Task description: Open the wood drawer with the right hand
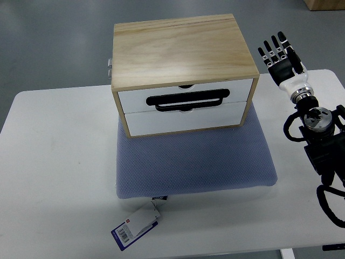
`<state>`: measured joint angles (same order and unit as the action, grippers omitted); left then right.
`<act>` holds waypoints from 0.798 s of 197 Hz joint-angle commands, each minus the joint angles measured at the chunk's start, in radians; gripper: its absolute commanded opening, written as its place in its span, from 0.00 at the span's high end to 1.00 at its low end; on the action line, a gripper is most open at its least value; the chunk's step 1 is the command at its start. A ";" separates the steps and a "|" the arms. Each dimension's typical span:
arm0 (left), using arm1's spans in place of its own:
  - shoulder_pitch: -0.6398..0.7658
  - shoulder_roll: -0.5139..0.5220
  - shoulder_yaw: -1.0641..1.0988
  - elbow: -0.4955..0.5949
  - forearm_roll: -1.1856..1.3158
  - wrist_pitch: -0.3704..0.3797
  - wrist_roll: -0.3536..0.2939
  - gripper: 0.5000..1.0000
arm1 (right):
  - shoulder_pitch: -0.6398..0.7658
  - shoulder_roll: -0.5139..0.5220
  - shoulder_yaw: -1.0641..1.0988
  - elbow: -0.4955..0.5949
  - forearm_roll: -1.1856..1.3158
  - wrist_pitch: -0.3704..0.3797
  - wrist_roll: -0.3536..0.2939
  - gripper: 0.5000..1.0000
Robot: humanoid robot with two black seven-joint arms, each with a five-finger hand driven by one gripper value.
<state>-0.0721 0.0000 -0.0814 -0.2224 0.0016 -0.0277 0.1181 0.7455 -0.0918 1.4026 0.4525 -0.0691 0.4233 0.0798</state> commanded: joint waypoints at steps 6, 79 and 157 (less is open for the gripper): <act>0.000 0.000 0.002 0.000 0.000 -0.001 0.000 0.00 | 0.000 -0.003 0.001 0.000 0.000 -0.001 0.005 0.11; 0.000 0.000 -0.001 0.000 -0.003 0.003 0.000 0.00 | 0.024 -0.068 -0.010 -0.001 -0.004 0.002 -0.003 0.11; 0.000 0.000 0.000 -0.002 -0.002 -0.001 0.000 0.00 | 0.336 -0.322 -0.533 0.017 -0.015 -0.001 -0.087 0.11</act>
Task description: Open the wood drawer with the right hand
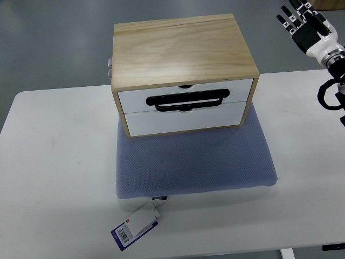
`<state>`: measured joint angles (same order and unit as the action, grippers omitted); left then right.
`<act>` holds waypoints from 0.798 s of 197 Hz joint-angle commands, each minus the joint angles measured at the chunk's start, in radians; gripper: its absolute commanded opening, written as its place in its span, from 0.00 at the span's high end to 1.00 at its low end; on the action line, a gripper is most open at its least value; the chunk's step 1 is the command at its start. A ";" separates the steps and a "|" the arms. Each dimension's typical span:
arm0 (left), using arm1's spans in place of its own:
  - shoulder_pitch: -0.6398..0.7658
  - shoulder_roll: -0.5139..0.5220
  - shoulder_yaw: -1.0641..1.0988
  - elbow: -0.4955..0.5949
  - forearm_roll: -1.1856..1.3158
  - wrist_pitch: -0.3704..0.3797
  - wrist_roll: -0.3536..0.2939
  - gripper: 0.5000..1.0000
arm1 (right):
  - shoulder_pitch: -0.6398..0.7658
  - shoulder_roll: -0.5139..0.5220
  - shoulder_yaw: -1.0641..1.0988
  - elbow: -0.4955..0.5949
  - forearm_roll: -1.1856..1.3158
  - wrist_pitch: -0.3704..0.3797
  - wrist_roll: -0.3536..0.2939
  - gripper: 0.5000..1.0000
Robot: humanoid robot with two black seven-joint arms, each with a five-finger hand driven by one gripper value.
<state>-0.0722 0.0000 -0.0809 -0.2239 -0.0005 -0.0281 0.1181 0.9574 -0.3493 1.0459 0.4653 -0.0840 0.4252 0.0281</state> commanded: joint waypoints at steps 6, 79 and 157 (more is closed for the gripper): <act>0.000 0.000 0.000 0.000 0.001 -0.001 0.000 0.00 | 0.152 -0.076 -0.211 0.006 0.001 -0.003 -0.042 0.11; -0.001 0.000 0.001 -0.005 0.001 -0.003 0.000 0.00 | 0.738 -0.194 -0.969 0.331 -0.128 0.017 -0.293 0.11; -0.001 0.000 0.000 -0.003 0.001 -0.003 0.000 0.00 | 1.158 -0.105 -1.325 0.811 -0.117 0.014 -0.444 0.11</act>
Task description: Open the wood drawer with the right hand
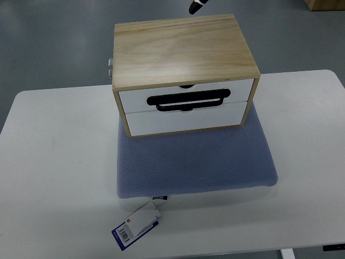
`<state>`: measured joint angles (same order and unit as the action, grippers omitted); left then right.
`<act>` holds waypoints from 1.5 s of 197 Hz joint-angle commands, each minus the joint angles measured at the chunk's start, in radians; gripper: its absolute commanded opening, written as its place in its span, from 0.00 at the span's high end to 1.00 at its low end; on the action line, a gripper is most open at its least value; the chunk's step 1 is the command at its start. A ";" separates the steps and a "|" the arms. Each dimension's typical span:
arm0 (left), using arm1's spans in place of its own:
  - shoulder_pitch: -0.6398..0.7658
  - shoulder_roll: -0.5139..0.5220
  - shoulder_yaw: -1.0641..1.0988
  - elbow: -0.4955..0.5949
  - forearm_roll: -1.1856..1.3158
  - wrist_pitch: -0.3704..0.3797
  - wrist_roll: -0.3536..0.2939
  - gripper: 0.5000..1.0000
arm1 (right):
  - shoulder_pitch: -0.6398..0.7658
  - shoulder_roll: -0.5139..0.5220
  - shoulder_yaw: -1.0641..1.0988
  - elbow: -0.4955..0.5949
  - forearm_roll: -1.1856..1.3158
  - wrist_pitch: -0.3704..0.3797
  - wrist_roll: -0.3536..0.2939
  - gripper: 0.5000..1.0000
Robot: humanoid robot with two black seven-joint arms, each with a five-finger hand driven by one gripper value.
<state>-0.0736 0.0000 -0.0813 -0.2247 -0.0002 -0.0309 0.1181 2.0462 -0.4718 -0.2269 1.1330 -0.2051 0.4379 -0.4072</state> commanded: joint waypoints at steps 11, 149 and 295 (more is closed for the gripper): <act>0.000 0.000 0.000 -0.004 0.000 0.000 0.000 0.00 | 0.089 0.027 -0.069 0.212 0.006 -0.001 -0.009 0.11; 0.000 0.000 -0.002 0.002 0.000 0.000 0.000 0.00 | 0.049 0.206 -0.184 0.304 0.084 -0.160 -0.114 0.11; 0.000 0.000 -0.002 0.005 0.000 0.002 0.000 0.00 | -0.064 0.203 -0.258 0.269 0.012 -0.208 -0.117 0.11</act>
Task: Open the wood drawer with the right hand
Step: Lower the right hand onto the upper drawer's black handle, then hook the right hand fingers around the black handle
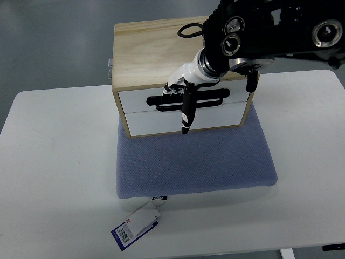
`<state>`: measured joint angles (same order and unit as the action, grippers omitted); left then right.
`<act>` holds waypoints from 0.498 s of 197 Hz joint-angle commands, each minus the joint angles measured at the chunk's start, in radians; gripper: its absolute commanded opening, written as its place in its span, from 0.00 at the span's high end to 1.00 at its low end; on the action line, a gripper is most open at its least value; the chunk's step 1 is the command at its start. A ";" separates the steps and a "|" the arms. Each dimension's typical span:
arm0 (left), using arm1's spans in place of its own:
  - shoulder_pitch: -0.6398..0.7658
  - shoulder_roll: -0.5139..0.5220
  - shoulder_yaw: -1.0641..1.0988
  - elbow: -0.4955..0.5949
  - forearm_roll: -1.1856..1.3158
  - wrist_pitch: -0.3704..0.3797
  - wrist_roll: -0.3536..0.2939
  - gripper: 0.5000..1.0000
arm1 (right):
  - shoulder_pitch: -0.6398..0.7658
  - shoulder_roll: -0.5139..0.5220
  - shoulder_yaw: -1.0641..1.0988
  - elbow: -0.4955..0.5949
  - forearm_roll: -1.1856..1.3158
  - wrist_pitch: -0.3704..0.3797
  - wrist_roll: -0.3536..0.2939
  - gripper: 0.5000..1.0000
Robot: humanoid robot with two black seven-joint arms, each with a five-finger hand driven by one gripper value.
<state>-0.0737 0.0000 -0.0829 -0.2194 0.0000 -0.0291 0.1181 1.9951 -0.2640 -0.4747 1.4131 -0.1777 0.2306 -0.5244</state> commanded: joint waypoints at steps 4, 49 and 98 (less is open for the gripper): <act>0.000 0.000 0.000 0.000 0.000 0.000 0.000 0.00 | -0.013 -0.004 -0.013 -0.011 -0.016 0.000 0.000 0.11; 0.000 0.000 0.000 0.000 0.000 0.000 0.000 0.00 | -0.022 -0.003 -0.021 -0.020 -0.032 0.000 0.000 0.11; 0.000 0.000 0.000 0.000 0.000 0.000 0.000 0.00 | -0.073 0.002 -0.035 -0.042 -0.036 0.001 0.000 0.11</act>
<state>-0.0736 0.0000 -0.0829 -0.2193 0.0000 -0.0291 0.1181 1.9489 -0.2648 -0.5062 1.3860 -0.2106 0.2301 -0.5244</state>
